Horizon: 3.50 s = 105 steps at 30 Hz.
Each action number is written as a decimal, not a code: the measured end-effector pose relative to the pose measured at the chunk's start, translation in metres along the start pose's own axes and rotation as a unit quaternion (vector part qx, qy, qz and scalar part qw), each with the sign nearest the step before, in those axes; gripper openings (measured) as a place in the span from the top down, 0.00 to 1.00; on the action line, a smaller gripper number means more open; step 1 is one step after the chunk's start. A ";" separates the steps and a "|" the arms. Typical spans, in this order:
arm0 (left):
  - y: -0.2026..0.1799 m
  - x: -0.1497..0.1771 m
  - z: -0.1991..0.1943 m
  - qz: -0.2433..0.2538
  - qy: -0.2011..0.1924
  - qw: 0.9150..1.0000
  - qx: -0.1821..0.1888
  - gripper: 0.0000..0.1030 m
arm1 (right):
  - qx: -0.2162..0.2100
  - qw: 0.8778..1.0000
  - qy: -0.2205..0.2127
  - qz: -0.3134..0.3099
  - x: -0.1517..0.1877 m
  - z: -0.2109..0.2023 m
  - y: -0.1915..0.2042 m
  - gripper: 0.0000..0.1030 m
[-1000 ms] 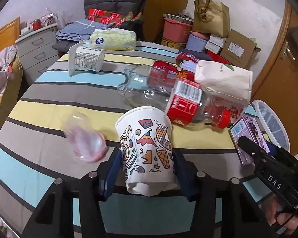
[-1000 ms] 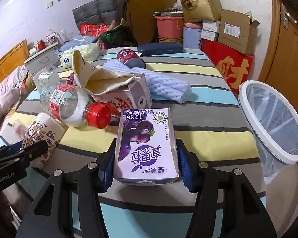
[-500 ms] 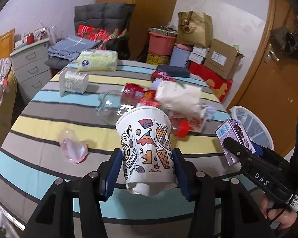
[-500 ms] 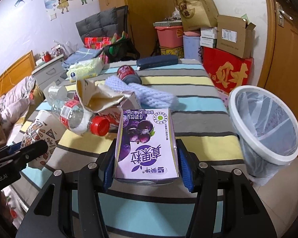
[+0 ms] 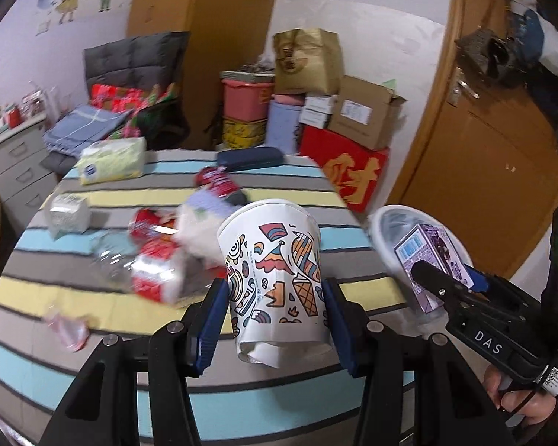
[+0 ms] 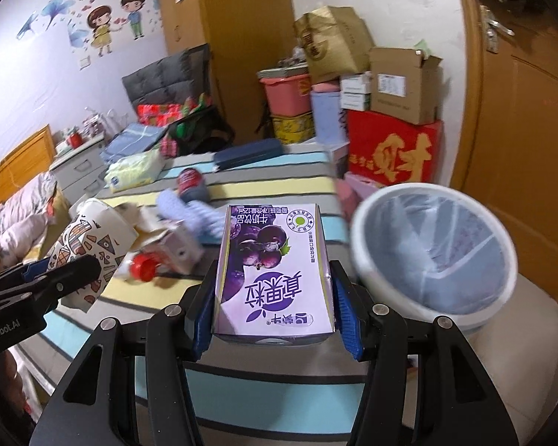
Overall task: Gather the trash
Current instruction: 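Carry the paper cup and juice carton with both grippers over the white bin, then open both grippers to drop the cup and carton into the bin, then move both grippers back over the table toward the remaining trash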
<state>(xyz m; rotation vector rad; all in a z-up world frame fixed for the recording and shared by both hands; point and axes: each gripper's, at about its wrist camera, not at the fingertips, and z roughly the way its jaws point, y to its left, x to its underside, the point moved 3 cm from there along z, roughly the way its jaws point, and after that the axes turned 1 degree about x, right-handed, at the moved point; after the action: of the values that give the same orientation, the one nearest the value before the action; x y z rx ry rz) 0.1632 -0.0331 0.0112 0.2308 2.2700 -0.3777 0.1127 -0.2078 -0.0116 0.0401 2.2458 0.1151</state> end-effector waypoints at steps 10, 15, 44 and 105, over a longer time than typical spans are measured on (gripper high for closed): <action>-0.074 -0.024 0.037 0.036 0.011 0.998 0.059 0.49 | 0.048 0.998 -0.013 0.023 -0.012 -0.009 -0.062 0.46; -0.117 -0.030 0.064 0.067 0.024 0.994 0.087 0.49 | 0.070 0.997 -0.010 0.035 -0.014 -0.006 -0.096 0.46; -0.189 -0.035 0.160 0.078 0.078 0.989 0.098 0.36 | 0.107 0.991 0.060 0.047 -0.008 0.036 -0.183 0.36; 0.137 0.041 -0.034 -0.143 -0.013 0.979 -0.147 0.35 | -0.143 0.986 -0.010 -0.087 -0.012 0.026 0.069 0.36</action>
<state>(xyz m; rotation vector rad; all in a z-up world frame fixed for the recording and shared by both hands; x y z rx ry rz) 0.1518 0.1087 -0.0251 -0.2542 2.3017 -0.1848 0.1399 -0.1377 -0.0117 -0.3081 2.1812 0.3398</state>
